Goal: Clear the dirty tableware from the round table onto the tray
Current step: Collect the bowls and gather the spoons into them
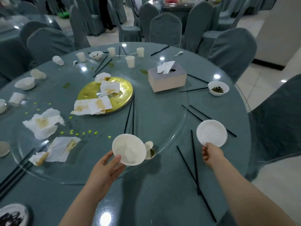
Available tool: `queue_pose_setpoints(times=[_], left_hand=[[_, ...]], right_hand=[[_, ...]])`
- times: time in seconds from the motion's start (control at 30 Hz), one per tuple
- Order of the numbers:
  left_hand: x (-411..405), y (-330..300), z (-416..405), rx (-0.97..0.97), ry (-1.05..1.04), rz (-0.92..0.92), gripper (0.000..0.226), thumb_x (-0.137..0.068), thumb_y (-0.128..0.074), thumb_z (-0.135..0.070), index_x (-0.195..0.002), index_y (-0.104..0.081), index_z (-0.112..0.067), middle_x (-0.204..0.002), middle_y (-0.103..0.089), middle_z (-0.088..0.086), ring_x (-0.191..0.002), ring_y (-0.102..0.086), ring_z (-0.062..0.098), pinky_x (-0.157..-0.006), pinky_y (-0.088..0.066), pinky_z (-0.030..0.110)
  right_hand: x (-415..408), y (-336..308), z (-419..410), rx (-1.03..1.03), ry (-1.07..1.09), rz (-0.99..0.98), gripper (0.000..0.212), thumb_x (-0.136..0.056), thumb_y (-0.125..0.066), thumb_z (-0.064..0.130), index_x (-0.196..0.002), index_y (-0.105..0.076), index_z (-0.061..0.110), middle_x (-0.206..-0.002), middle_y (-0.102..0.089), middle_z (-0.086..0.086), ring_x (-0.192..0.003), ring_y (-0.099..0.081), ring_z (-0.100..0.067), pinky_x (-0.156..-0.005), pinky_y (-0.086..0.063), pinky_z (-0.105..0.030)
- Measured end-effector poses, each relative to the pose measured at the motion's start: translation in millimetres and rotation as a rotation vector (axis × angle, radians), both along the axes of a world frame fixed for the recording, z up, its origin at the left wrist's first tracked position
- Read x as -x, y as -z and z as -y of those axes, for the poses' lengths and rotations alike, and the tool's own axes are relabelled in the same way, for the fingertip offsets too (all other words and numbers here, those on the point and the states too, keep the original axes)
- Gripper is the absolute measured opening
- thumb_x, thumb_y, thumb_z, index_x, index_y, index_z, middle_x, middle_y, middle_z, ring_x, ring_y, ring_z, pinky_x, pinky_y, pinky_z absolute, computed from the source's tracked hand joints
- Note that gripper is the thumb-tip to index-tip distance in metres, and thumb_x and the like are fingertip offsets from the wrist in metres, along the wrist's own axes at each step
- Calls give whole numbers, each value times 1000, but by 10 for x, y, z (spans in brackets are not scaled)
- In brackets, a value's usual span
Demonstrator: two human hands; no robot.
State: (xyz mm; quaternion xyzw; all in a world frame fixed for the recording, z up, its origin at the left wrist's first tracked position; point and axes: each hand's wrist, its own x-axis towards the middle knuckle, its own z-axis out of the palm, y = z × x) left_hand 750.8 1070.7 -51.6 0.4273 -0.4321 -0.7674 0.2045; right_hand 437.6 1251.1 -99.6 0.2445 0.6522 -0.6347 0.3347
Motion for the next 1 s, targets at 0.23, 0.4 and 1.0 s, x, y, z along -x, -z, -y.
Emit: queue_pose_setpoints(times=[0.23,0.4,1.0], left_hand=[[-6,33,-68,-12,-10,8,46,-90,-60,-23,-134,-50,-16,-113,-71,6,-94,-71,18,-66,-57,21],[-85,-17,-135,20,55,-34,42,-92,-56,-29,-133,-52,-20,-113,-71,1,-98,-70,18,-70,-56,20],[-1188,-493,-229,102,303,-143,57,-68,-68,-46,-123,-57,-34,-107,-73,0,-95,-71,22,-69,-57,26]], right_hand=[[-800,-427,430,58,-399,-182,29,-96,-45,25,-69,-46,15,-44,-38,5,-42,-34,-12,-38,-20,-21],[-1343,-648,506,56,-786,-305,37,-98,-43,35,-66,-47,16,-43,-36,8,-40,-39,-11,-40,-26,-20],[-2913,-1045,311,10,-693,-472,18,-87,-49,7,-91,-65,15,-54,-62,-7,-42,-55,-19,-41,-43,-23]])
